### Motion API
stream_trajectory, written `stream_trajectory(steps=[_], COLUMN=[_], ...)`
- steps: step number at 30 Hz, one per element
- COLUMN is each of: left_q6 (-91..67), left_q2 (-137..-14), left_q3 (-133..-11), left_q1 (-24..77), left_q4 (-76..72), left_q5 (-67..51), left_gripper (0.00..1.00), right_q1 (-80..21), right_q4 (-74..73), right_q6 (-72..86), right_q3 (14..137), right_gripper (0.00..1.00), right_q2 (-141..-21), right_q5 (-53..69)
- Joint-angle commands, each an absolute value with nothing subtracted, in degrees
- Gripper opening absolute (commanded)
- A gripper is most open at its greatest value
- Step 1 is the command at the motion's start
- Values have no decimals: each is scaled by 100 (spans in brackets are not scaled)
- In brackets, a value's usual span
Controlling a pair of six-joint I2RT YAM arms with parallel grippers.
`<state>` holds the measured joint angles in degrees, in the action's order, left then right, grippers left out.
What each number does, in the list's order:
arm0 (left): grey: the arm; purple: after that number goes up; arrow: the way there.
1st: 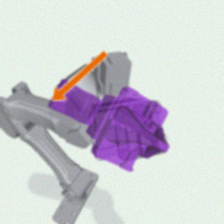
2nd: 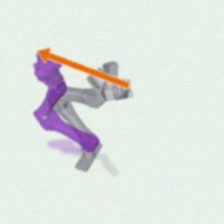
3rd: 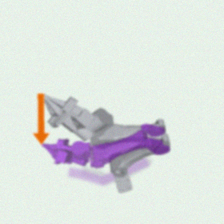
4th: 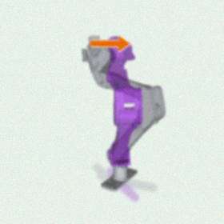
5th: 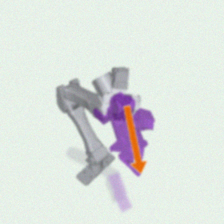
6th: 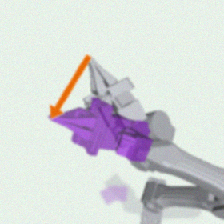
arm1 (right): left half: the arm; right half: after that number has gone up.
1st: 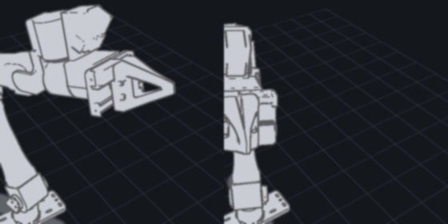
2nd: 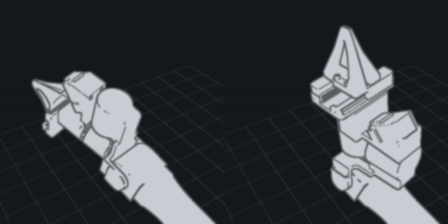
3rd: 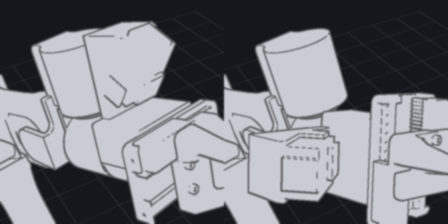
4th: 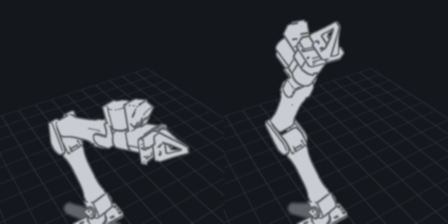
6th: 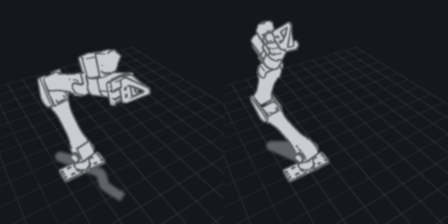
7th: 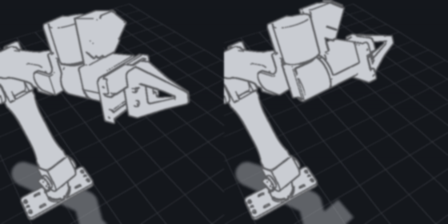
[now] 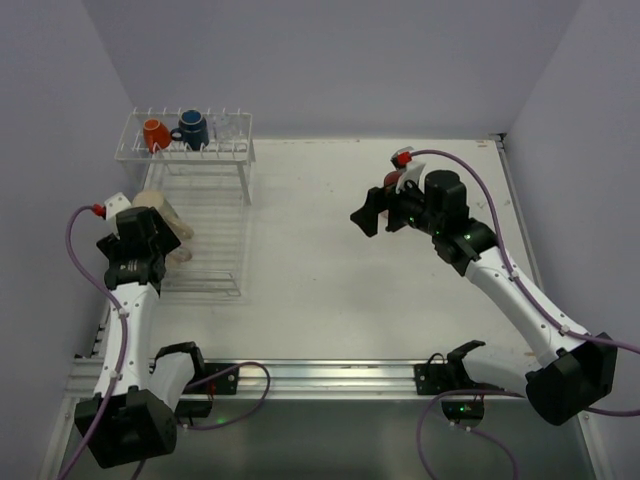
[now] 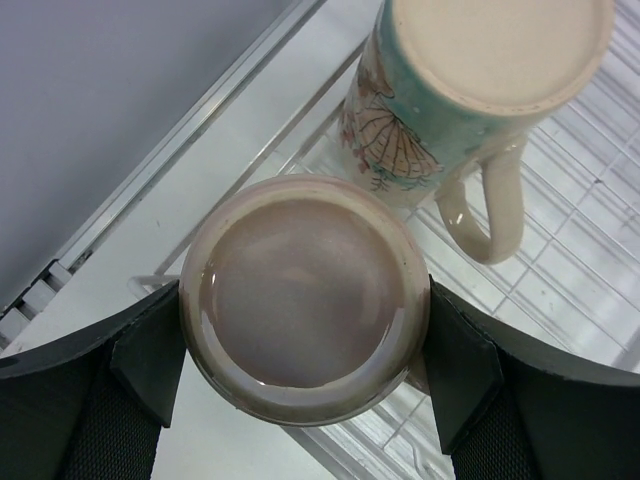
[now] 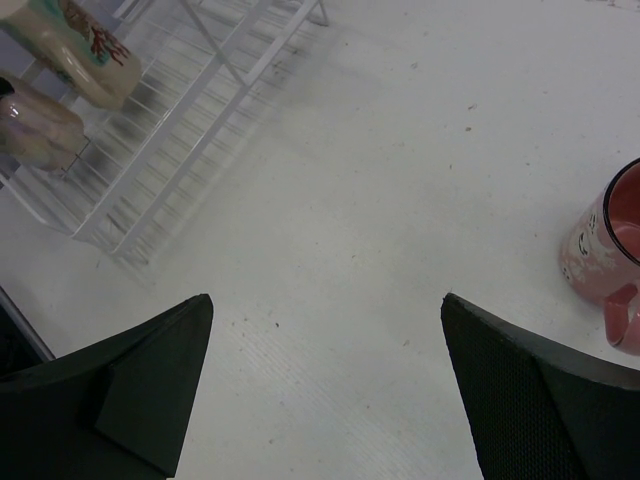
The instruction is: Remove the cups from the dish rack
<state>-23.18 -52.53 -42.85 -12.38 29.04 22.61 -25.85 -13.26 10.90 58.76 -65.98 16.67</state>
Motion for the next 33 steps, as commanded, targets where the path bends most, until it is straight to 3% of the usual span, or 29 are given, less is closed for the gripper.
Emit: stream_trajectory(steps=[1, 12, 18, 25, 29, 33], left_q6=[-2153, -2197, -2539, -3548, -4086, -4631], left_q2=[-4914, -4359, -4298, -4158, -4043, -3999], left_q3=[-4921, -6001, -6661, -5688, -5151, -4546], left_q1=[-1292, -1152, -1002, -888, -598, -98], left_q4=[2953, 3796, 3842, 1462, -85, -1762], left_q5=[2066, 1091, -489, -3906, -4490, -4746], left_gripper=[13, 9, 7, 7, 8, 8], right_q1=[-2654, -2707, -2716, -2803, -2944, -3453], right_q4=[-1055, -862, -633, 708, 2220, 3443], right_q6=[1090, 1318, 1801, 3522, 5320, 6169], right_q3=[5889, 5784, 5617, 4660, 3764, 3323], right_gripper=[99, 99, 99, 99, 98, 97], right_q2=[-6600, -6540, -6267, -5319, -4852, -5105], right_q5=[1811, 1802, 1802, 2048, 2144, 1944])
